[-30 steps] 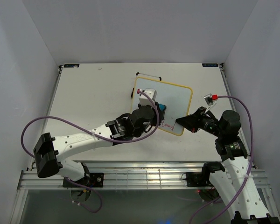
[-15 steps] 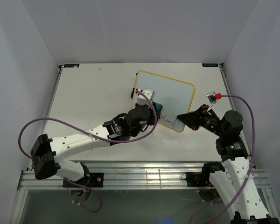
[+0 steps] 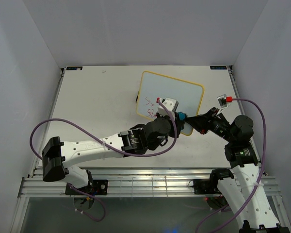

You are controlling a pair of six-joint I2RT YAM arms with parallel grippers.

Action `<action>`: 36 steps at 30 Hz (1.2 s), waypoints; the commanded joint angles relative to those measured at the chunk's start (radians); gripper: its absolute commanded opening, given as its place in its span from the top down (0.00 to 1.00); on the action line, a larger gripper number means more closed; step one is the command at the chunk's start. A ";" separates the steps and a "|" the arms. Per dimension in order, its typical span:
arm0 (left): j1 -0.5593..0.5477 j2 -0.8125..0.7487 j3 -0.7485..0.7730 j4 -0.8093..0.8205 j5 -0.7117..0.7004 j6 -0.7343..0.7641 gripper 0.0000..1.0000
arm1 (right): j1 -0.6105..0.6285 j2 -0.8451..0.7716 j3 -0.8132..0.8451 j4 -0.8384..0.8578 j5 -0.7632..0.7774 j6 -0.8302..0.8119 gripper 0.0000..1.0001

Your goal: Erase the whiteboard

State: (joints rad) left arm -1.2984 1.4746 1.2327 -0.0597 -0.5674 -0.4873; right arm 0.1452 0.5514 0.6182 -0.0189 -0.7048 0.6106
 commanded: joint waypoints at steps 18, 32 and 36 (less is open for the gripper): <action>0.189 -0.096 -0.119 -0.108 0.033 -0.126 1.00 | 0.030 -0.080 0.089 0.263 -0.119 0.112 0.92; 0.007 -0.034 -0.171 0.201 0.115 -0.014 1.00 | 0.030 -0.067 0.077 0.318 0.005 0.233 0.92; -0.036 -0.007 -0.121 0.199 0.109 0.006 1.00 | 0.030 -0.061 0.061 0.358 -0.005 0.259 0.92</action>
State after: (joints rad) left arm -1.2942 1.4151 1.0828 0.1493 -0.5488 -0.4980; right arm 0.1455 0.5190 0.6182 0.0200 -0.6018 0.7315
